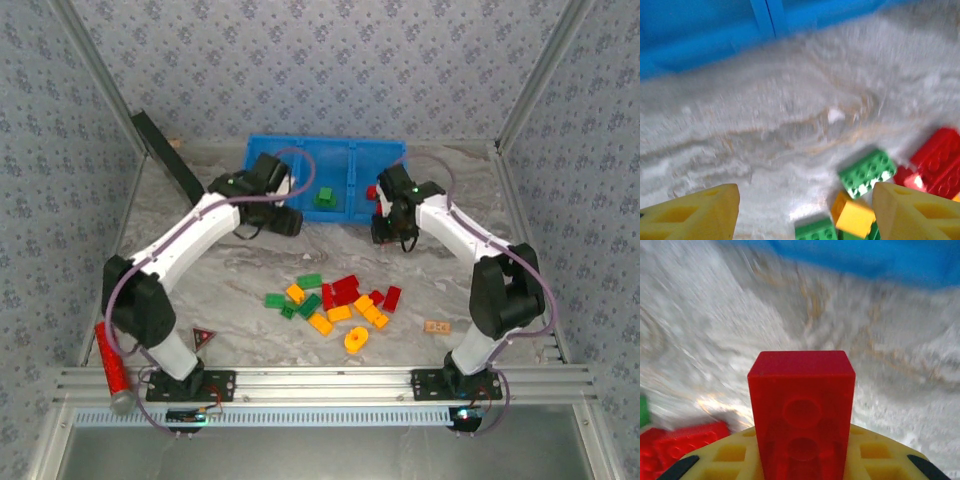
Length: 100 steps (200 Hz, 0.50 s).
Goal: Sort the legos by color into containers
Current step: Pick up the lego from the center of the table, then place the lego in the container.
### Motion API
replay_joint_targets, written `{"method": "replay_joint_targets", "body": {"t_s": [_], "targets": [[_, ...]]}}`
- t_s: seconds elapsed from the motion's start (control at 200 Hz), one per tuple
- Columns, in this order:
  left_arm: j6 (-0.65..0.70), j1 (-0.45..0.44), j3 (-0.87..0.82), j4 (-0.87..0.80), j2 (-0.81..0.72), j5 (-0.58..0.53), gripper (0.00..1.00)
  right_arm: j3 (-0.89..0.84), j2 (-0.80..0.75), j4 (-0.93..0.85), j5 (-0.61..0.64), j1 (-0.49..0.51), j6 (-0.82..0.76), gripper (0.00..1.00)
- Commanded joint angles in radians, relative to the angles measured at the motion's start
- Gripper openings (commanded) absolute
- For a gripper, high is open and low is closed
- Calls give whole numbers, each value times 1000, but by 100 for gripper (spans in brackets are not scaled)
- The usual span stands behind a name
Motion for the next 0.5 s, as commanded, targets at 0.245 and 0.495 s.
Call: {"method": "replay_joint_targets", "body": {"t_s": [0.245,0.495], "targets": [[58,-131,-271,153,-68,11,72,399,265,-84,65,-19,-15,28],[64,-193,-304,165,-36,7,72,577,432,-110,41,-42,-11,28]]}}
